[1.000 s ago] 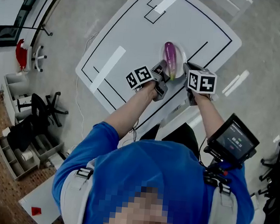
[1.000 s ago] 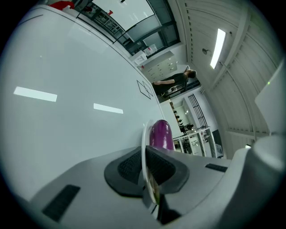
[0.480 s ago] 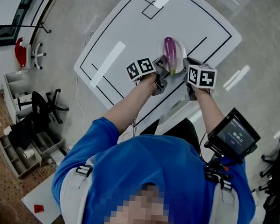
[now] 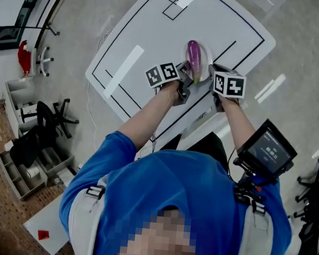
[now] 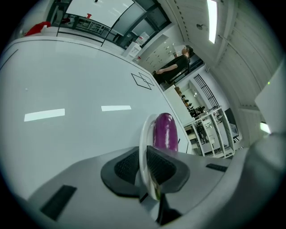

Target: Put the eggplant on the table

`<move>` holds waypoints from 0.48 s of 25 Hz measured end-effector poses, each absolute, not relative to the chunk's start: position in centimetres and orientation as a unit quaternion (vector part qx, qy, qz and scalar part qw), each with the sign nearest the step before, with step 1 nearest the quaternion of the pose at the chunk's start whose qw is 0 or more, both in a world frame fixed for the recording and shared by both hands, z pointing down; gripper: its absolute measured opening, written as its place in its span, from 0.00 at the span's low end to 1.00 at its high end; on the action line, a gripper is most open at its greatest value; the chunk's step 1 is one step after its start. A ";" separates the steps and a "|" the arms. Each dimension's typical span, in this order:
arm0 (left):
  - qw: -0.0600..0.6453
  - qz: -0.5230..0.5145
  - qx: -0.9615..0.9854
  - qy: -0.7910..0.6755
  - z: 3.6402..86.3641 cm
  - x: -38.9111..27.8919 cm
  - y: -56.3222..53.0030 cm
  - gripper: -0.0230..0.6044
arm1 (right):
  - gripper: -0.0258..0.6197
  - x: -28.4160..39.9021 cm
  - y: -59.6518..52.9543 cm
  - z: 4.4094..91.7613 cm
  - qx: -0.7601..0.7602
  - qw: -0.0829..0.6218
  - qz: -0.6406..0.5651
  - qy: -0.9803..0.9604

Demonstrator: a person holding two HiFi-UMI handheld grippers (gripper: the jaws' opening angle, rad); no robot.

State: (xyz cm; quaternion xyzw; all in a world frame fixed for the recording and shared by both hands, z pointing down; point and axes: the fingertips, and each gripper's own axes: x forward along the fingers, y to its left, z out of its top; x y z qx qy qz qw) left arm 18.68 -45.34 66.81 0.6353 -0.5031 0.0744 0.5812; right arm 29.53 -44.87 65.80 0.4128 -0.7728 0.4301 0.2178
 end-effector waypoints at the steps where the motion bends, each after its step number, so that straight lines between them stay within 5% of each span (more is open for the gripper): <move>1: 0.577 0.080 0.637 -0.505 66.8 18.7 -45.3 0.09 | 0.11 29.5 -44.9 65.8 0.413 0.219 0.430 -0.773; 12: 0.526 0.142 0.657 -0.522 66.8 18.1 -45.3 0.15 | 0.11 29.6 -45.1 66.1 0.416 0.221 0.426 -0.773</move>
